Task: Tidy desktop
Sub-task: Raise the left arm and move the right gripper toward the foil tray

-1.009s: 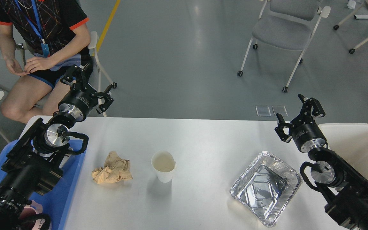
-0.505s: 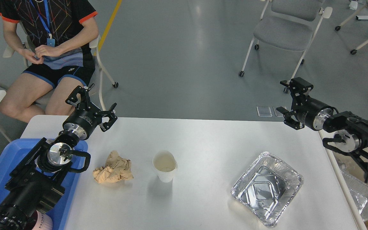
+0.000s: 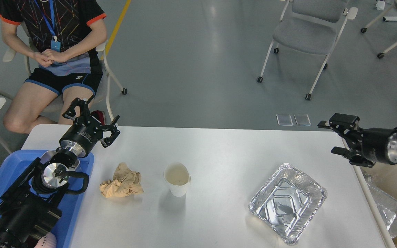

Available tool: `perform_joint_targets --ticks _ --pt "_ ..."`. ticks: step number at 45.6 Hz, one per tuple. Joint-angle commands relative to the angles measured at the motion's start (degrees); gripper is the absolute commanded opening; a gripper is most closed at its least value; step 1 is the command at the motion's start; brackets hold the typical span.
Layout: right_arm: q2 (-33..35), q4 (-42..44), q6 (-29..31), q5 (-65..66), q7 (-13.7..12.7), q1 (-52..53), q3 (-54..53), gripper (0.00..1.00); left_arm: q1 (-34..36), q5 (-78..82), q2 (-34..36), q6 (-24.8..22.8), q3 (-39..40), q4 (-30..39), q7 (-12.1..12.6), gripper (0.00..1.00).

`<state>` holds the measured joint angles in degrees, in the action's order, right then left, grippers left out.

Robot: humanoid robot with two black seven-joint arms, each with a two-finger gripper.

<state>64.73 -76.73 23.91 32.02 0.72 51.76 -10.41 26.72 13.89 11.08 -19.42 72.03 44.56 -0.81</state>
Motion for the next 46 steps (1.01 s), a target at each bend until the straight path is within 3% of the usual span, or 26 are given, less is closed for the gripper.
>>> perform_joint_targets --ticks 1,7,12,18,23,30,37,42,46 --pt "7.9 -6.2 1.6 5.9 0.2 -1.8 -0.1 1.00 -0.4 0.0 0.0 0.7 0.1 0.4 0.0 0.96" --pt "12.9 -9.0 1.6 13.3 0.8 -4.6 -0.5 1.00 -0.4 0.0 -0.2 1.9 0.0 0.4 0.0 0.96" --pt "11.6 -8.5 0.7 24.1 0.8 -5.5 -0.5 1.00 -0.4 0.0 -0.3 2.0 -0.1 0.4 0.0 0.96" --pt "3.7 -6.4 -1.8 38.1 0.9 -7.6 -0.1 1.00 -0.5 -0.1 -0.4 2.6 -0.4 0.4 0.0 0.96" --pt "-5.1 2.4 -2.6 44.9 1.0 -8.5 0.5 1.00 -0.9 -0.1 -0.4 3.2 -0.7 0.4 0.0 0.96" --pt "-14.4 15.3 -2.7 47.8 1.0 -8.3 0.5 1.00 -2.5 0.0 -0.6 3.2 -0.7 1.0 0.0 0.96" --pt "-18.1 18.9 -2.5 47.9 1.1 -8.1 0.5 1.00 -3.8 0.0 -0.3 3.4 -0.8 2.5 0.0 0.96" --pt "-20.2 18.8 -2.5 50.3 3.5 -8.2 0.3 1.00 -4.1 0.0 0.0 4.0 -0.8 2.5 0.0 0.96" --pt "-22.4 19.6 -2.7 51.1 7.4 -8.0 0.2 1.00 -4.2 0.0 0.0 4.1 -0.8 2.5 0.0 0.96"
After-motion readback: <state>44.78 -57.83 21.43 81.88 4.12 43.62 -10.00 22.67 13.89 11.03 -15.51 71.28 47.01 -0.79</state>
